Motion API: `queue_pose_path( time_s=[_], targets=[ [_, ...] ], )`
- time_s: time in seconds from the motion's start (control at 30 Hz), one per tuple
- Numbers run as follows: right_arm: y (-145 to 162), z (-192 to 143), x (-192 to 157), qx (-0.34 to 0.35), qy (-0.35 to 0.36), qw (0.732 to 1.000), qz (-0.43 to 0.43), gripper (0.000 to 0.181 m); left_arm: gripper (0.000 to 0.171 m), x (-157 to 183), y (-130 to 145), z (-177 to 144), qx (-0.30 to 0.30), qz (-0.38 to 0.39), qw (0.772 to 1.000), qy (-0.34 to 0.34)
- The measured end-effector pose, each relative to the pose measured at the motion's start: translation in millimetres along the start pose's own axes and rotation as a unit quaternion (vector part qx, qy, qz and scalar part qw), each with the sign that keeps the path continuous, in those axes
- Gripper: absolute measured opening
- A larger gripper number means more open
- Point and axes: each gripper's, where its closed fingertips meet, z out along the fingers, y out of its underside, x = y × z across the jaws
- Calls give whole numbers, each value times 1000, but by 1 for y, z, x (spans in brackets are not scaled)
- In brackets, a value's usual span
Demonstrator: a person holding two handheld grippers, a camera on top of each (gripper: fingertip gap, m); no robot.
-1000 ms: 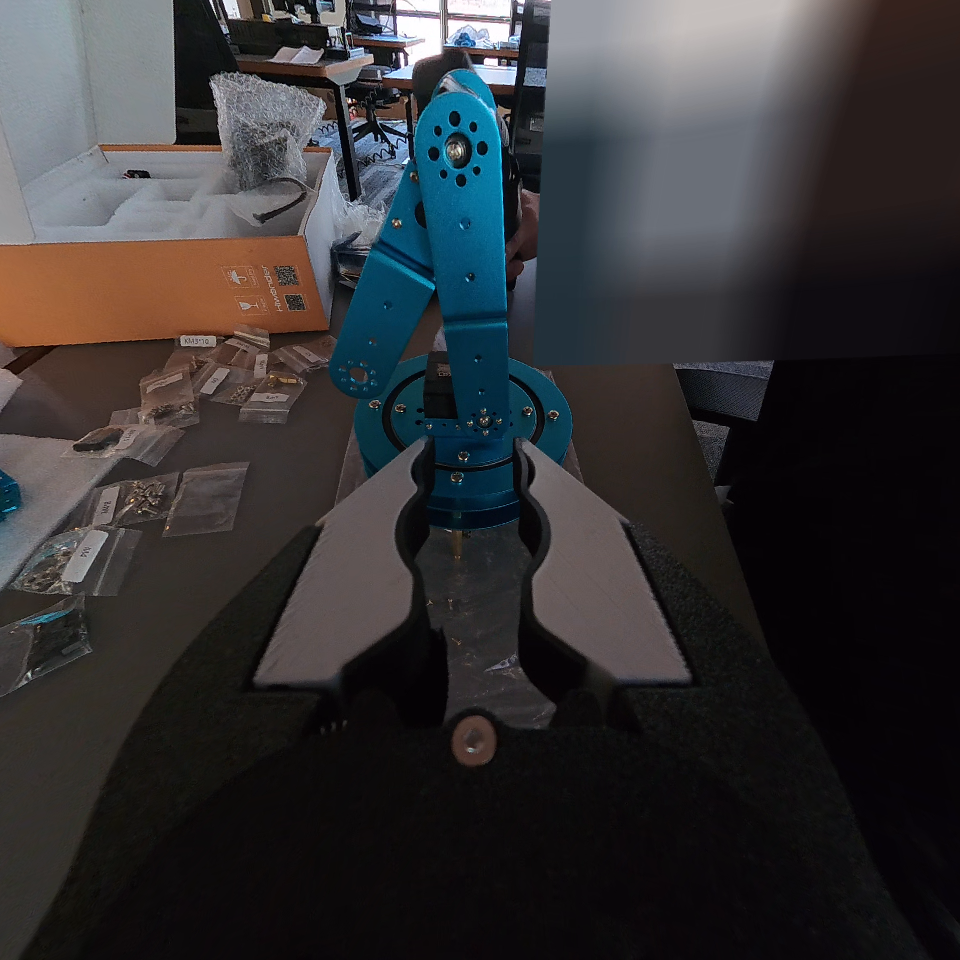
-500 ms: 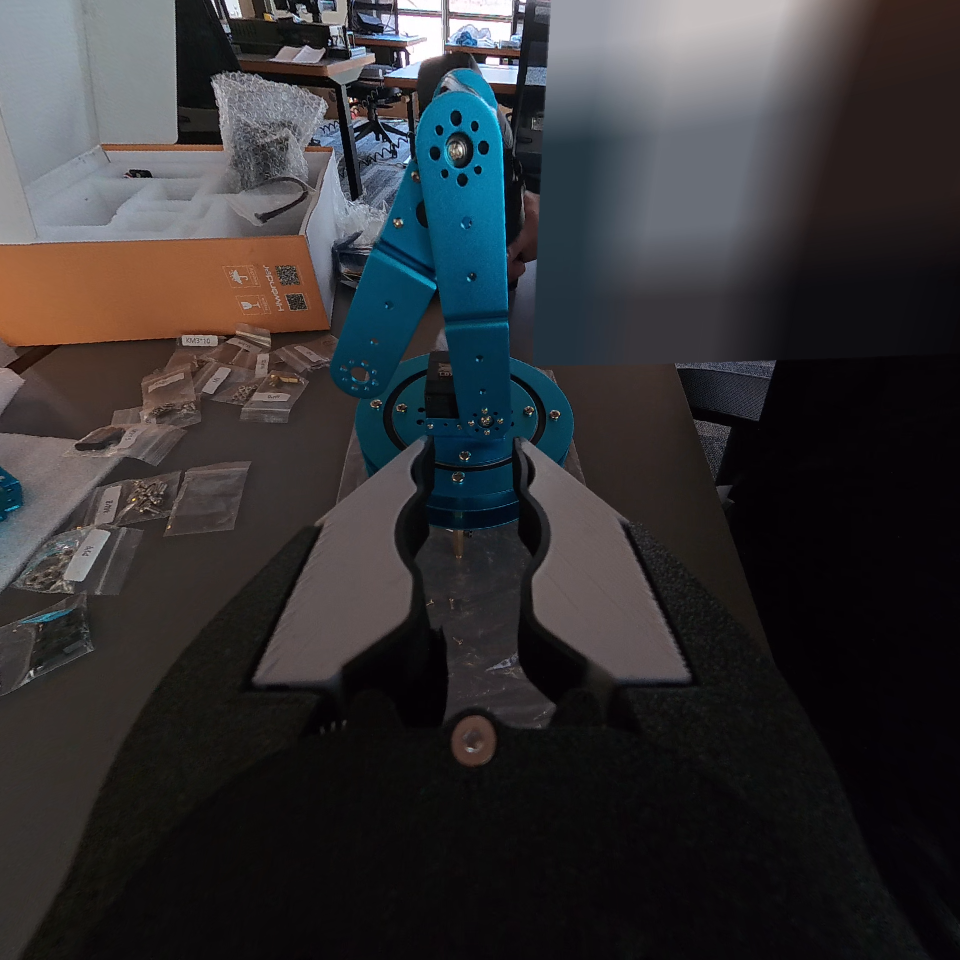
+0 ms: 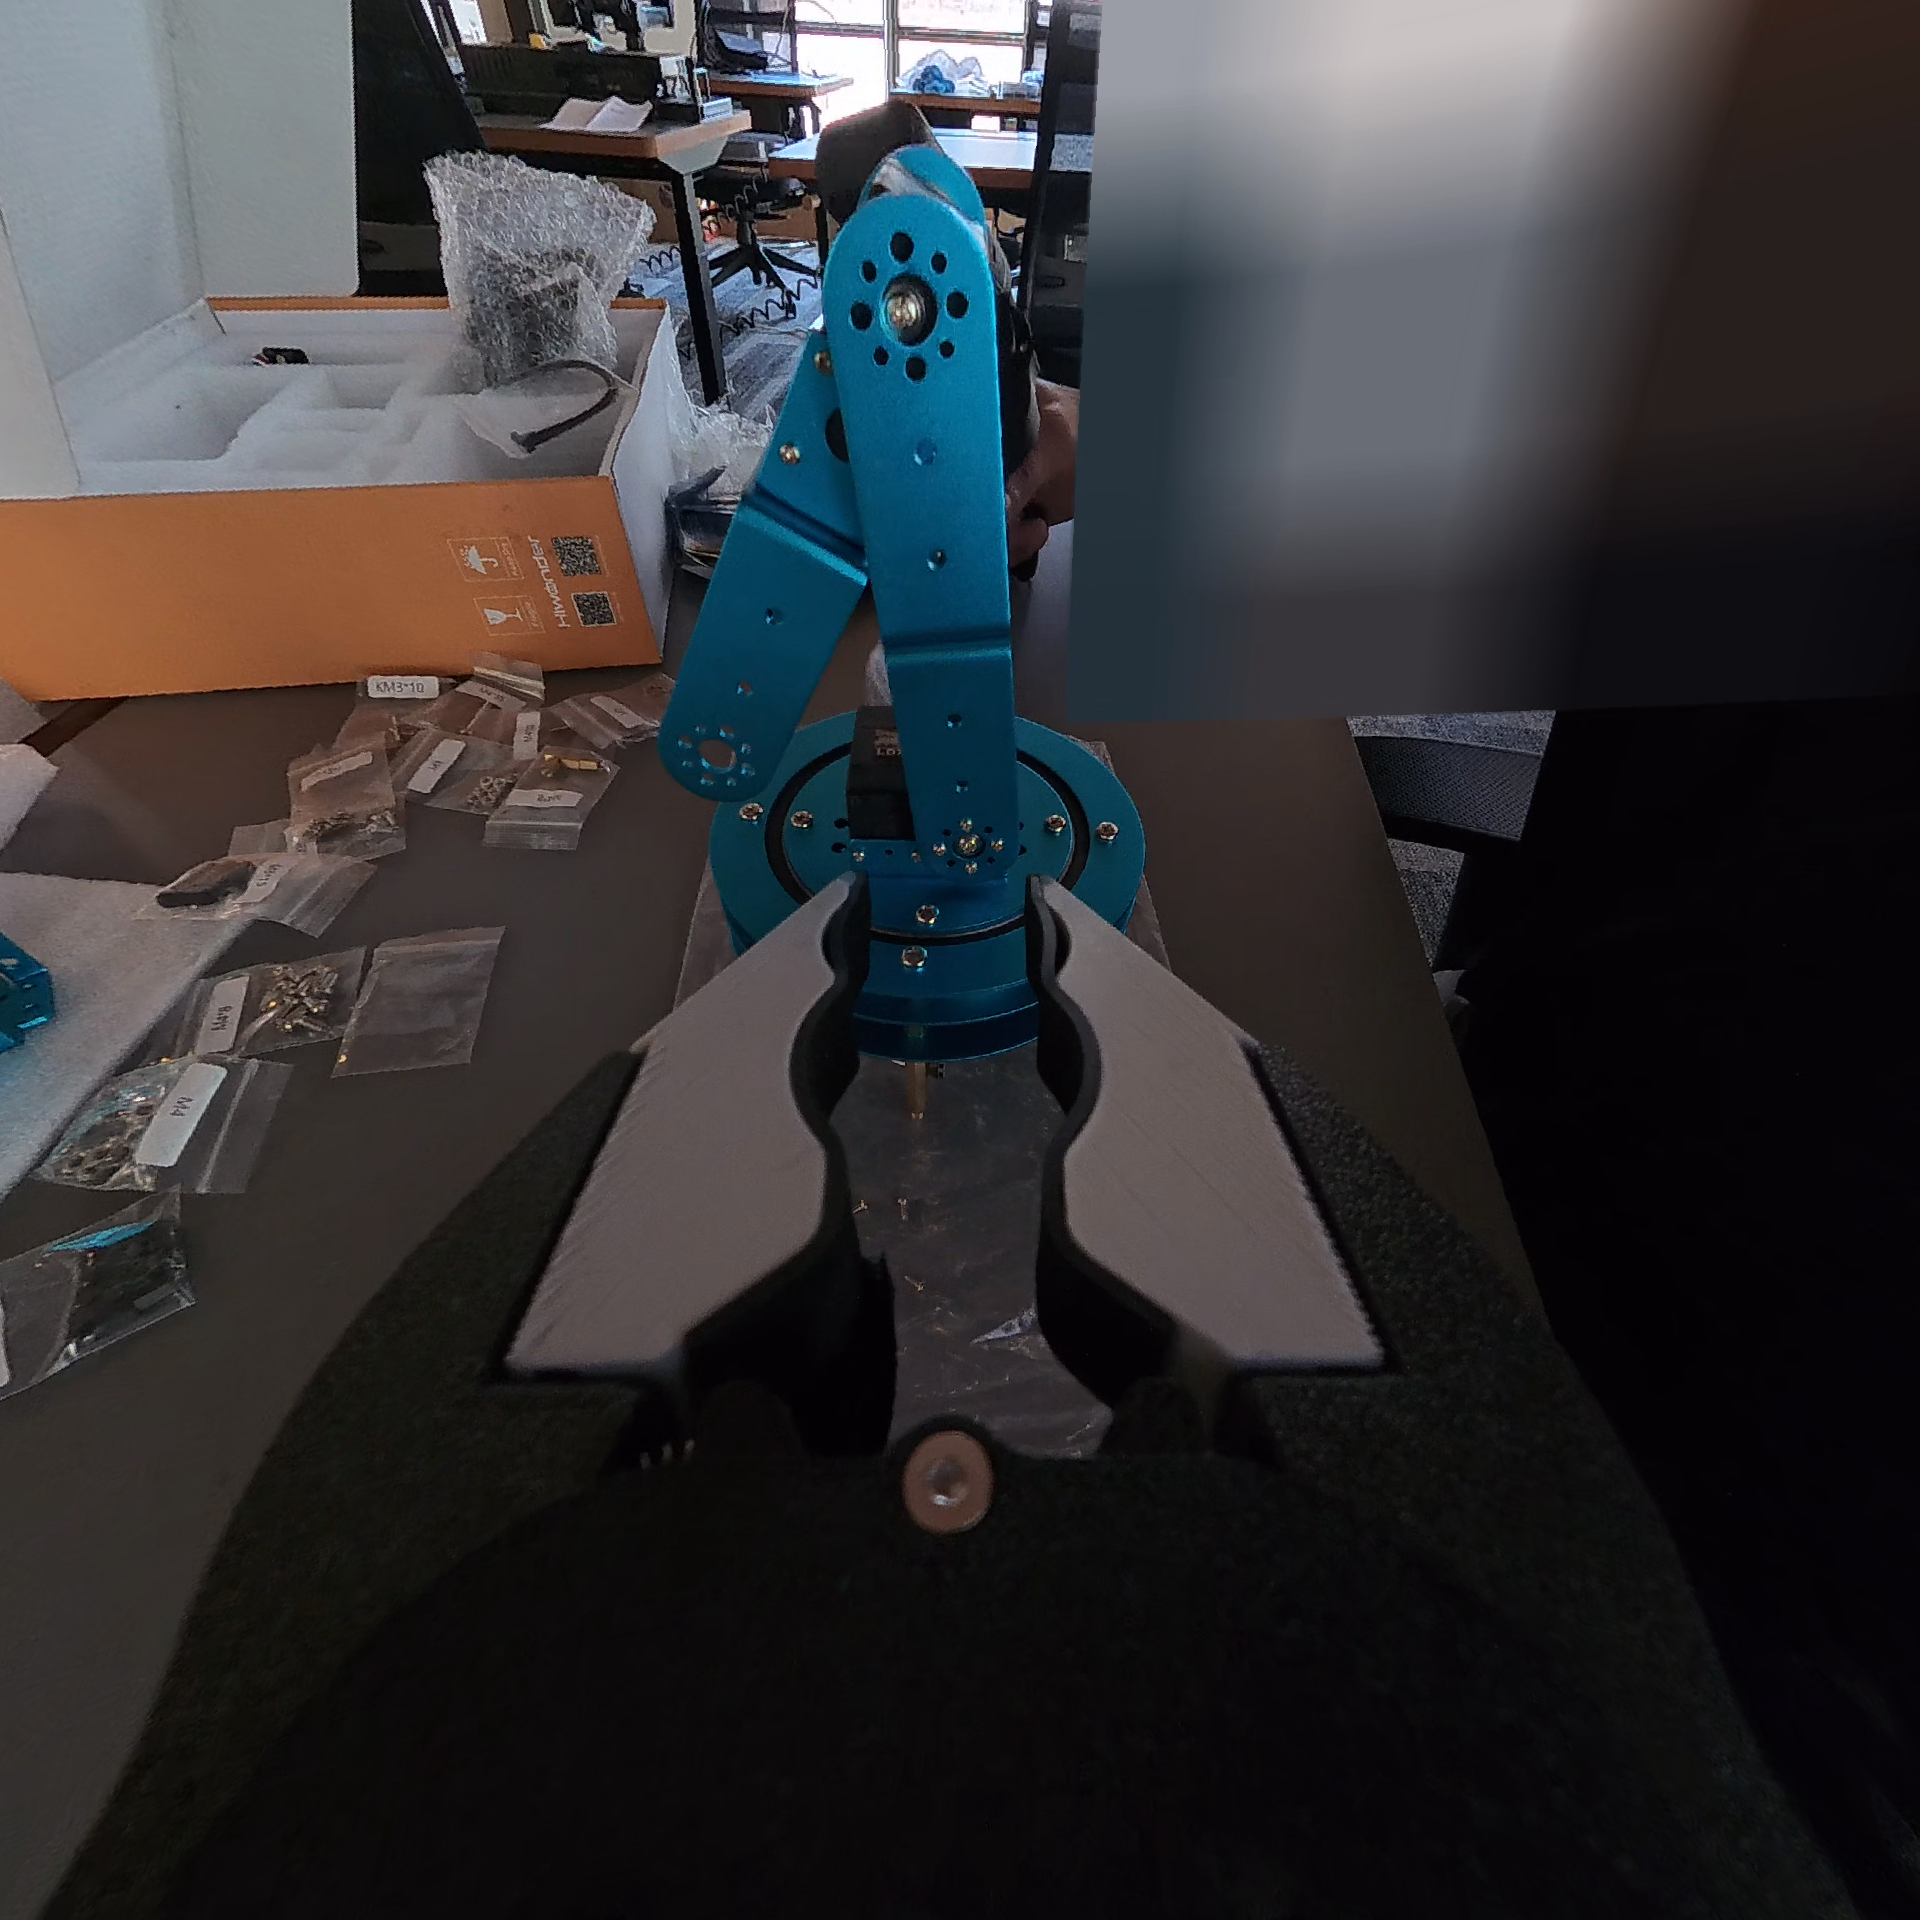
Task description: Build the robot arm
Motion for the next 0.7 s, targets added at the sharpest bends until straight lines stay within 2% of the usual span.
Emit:
queue_pose_path(
  time_s=[0.17,0.3,0.47,0.53,0.63,0.7],
  targets=[
    [-36,-17,-9,100,-44,993,33,4,28,-2,-11,-5,19,2,1000,-12],
    [-74,-34,-35,206,-102,972,44,4,29,9,-49,-16,92,5,995,-37],
    [-115,-47,-86,324,-164,931,51,4,27,42,-95,-13,163,23,982,-98],
    [-129,-50,-114,374,-185,908,45,3,26,51,-109,-11,185,13,972,-143],
    [-141,-49,-152,450,-208,867,48,3,26,86,-128,2,234,-20,965,-120],
    [-145,-45,-176,496,-216,840,48,3,27,108,-133,21,242,-42,964,-98]
  ],
)
